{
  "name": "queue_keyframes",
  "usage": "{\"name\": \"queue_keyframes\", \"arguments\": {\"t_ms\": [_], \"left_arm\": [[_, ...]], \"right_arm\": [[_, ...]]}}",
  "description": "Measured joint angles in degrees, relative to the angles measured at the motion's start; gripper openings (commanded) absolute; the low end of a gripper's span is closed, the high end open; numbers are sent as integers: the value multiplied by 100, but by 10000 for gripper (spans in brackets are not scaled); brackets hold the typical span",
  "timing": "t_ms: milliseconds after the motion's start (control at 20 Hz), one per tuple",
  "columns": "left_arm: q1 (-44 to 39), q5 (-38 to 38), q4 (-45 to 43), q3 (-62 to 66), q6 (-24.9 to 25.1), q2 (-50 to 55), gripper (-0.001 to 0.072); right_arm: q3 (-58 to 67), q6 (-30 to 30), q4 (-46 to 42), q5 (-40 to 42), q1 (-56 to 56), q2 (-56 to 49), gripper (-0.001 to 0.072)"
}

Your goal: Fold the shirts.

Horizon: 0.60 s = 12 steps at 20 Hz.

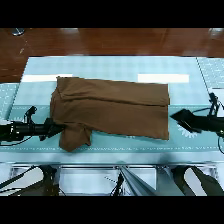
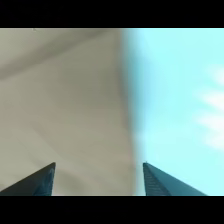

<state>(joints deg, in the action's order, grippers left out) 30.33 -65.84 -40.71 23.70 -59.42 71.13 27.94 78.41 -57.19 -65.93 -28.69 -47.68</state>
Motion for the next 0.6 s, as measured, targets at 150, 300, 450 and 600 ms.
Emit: {"name": "queue_keyframes", "arguments": {"t_ms": [150, 300, 450, 600], "left_arm": [[-48, -9, 92, -26, 55, -2, 26], [-70, -35, 221, -35, 74, -2, 26], [-81, -50, 289, -39, 79, -2, 27], [-81, -46, 330, -39, 101, -2, 26]], "right_arm": [[-216, 402, -901, -603, -251, 7, 626], [-415, 525, -960, -837, -81, -68, 626], [-492, 549, -804, -782, 293, -378, 626], [-503, 542, -284, -396, 592, -780, 626]]}}
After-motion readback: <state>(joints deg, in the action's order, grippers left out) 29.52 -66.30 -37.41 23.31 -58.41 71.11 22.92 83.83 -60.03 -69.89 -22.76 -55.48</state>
